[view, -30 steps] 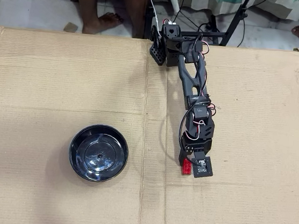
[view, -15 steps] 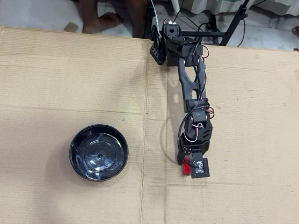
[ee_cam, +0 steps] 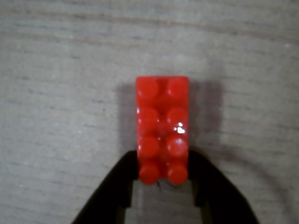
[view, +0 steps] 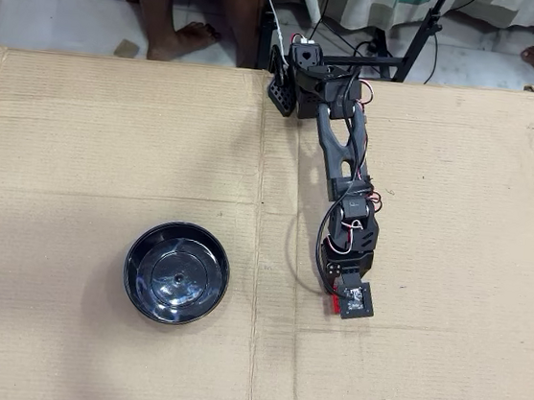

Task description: Grasp a lego block and put it in the bin.

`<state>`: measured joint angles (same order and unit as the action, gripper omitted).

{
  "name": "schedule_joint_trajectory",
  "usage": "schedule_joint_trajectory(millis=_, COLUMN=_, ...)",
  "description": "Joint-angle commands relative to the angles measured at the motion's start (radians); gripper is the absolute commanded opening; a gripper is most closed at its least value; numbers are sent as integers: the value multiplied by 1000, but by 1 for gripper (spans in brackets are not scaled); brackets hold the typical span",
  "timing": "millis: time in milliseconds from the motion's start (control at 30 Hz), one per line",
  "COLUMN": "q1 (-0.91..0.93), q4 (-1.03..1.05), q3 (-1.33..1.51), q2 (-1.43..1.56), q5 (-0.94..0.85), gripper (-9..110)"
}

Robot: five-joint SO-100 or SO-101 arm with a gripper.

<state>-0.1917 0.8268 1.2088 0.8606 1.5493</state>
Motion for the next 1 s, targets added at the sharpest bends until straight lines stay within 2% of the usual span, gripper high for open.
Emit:
schedule_joint_trajectory(millis=0, q1=14, q4=-12, q3=-44, q2=12, q5=5, gripper=0)
schedule_joint_trajectory(millis=400, q1=44, q4=5, q3=-28, q2=155, q5=-11, gripper=0)
schedule_joint_trajectory(millis=967, q1=186, q4=218, q3=-26, q2=469, q5=-14, gripper=0)
